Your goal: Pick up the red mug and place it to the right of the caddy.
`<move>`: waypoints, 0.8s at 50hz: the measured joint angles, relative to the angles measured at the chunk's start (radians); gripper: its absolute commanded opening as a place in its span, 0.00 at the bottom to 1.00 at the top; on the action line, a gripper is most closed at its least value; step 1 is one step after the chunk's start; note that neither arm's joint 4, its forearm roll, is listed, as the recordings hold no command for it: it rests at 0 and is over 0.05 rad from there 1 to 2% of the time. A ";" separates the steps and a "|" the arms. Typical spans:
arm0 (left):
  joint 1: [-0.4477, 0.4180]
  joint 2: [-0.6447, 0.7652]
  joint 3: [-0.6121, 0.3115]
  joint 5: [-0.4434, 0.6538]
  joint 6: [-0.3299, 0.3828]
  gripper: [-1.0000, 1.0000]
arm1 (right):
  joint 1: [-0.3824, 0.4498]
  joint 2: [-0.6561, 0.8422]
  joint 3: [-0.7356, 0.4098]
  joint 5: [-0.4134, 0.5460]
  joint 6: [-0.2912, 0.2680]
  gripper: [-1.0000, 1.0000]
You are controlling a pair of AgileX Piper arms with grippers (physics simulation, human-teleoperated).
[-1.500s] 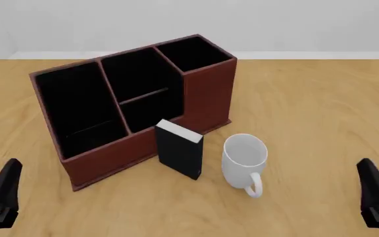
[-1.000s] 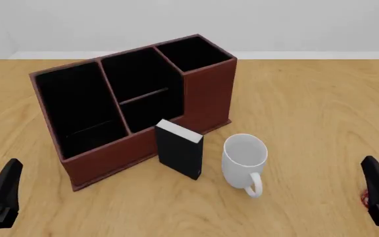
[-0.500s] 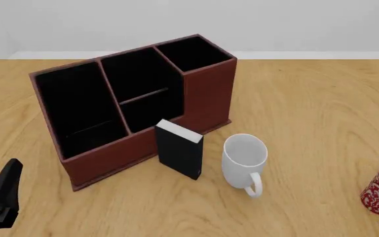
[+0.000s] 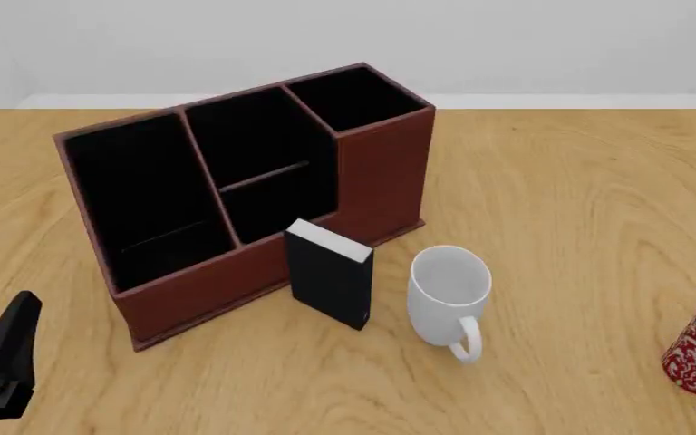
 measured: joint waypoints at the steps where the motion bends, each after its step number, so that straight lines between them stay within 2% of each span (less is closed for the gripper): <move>1: 0.000 0.000 0.000 0.000 0.000 1.00 | -0.007 -0.002 0.003 0.004 -0.001 1.00; 8: 0.000 0.000 0.000 0.000 0.000 1.00 | -0.052 -0.008 0.021 0.019 -0.008 1.00; 23: 0.000 0.000 0.000 0.000 0.000 1.00 | -0.146 0.016 0.067 -0.004 -0.059 1.00; 40: 0.000 0.000 0.000 0.000 0.000 1.00 | -0.219 0.069 0.118 -0.074 -0.117 1.00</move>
